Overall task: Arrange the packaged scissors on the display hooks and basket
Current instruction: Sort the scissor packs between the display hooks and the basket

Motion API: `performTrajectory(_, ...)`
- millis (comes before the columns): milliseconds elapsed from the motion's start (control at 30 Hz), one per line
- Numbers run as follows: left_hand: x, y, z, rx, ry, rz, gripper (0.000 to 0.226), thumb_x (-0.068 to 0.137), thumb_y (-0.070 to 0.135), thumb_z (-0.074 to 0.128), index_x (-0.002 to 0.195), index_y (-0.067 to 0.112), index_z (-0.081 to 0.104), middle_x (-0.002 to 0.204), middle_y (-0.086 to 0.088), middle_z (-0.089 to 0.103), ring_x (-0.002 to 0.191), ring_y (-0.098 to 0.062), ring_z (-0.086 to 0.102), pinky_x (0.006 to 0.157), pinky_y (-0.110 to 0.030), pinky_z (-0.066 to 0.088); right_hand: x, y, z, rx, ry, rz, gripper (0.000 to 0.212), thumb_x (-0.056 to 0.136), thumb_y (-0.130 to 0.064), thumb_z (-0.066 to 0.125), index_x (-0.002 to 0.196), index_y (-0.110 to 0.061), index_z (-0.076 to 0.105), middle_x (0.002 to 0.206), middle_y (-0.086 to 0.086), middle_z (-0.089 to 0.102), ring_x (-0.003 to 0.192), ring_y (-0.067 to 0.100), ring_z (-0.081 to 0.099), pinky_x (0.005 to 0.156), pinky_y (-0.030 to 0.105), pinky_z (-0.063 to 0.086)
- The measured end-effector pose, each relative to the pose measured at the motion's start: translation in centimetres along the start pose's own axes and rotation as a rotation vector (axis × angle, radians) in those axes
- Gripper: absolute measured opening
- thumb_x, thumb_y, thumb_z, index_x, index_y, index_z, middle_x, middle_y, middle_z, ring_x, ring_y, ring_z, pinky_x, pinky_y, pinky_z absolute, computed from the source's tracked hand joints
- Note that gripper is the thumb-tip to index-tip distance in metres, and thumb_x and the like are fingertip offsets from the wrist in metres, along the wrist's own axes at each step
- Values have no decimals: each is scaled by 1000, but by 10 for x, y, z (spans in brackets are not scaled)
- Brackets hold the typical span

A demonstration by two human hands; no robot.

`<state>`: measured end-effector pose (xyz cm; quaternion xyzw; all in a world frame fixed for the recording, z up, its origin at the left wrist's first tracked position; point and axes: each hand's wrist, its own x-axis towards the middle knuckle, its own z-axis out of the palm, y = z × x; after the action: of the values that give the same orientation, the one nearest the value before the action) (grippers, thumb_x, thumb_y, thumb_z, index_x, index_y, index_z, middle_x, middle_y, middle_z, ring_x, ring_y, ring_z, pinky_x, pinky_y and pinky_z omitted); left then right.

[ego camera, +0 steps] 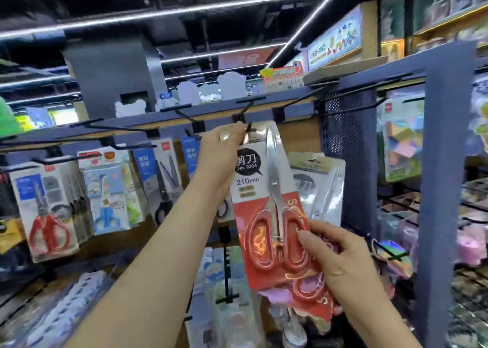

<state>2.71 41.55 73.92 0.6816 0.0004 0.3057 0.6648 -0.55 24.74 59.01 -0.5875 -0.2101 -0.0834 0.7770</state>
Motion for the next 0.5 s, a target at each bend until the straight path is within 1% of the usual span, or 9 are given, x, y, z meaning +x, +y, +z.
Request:
performTrajectory(67,-14,-8,-6,36,-15,7,34,95,22,63,125,25,48,108,-9,71,86,-24,72,68,-39,61,8,2,3,34,0,14,17,71,-31,78,88,-27,80,87,4,78,80,21,74,76,34,58)
performTrajectory(133,-39,-25,-18,82,-60,72,58,90,10,67,131,39,38,110,-4,70,93,-26,72,73,-44,61,19,4,7,68,-5,29,9,78,-20,74,84,-21,81,85,5,78,75,18,74,67,26,58)
performTrajectory(200,-64,-40,-26,122,-109,95,64,89,6,68,132,45,41,97,-1,74,84,-25,73,69,-42,61,29,8,9,69,5,36,7,81,-15,74,85,-15,80,85,3,78,75,15,74,64,20,55)
performTrajectory(267,-66,-53,-29,166,-35,94,58,88,8,69,132,39,49,77,1,74,71,-21,71,65,-35,60,39,12,9,41,17,58,12,81,-22,74,90,-16,79,85,-2,78,78,11,74,64,16,53)
performTrajectory(333,-46,-64,-31,234,55,87,55,87,10,72,134,31,54,67,5,72,68,-18,71,67,-34,60,45,18,6,19,50,82,7,83,-24,73,86,-21,79,85,-6,78,78,7,72,65,15,53)
performTrajectory(367,-33,-71,-33,278,91,93,56,86,11,73,136,28,55,64,7,71,65,-12,69,68,-31,60,46,22,0,-23,75,81,5,82,-23,75,84,-24,79,86,-7,78,81,9,72,71,20,56)
performTrajectory(400,-20,-77,-33,324,120,101,55,86,12,74,136,27,55,63,9,69,63,-6,66,67,-26,58,47,26,-6,-81,97,72,8,81,-19,78,85,-27,79,88,-7,78,85,12,72,79,29,58)
performTrajectory(433,-7,-84,-32,370,137,100,55,86,14,74,137,27,56,65,10,68,63,-4,63,68,-24,56,47,27,-12,-137,111,71,16,80,-14,79,85,-29,79,89,-7,77,87,15,73,86,39,58)
performTrajectory(500,14,-97,-30,491,152,97,55,87,18,73,138,30,54,71,7,61,64,-6,57,69,-22,52,43,26,-23,-173,130,79,25,80,-9,78,85,-33,78,90,-8,77,87,16,73,90,47,57)
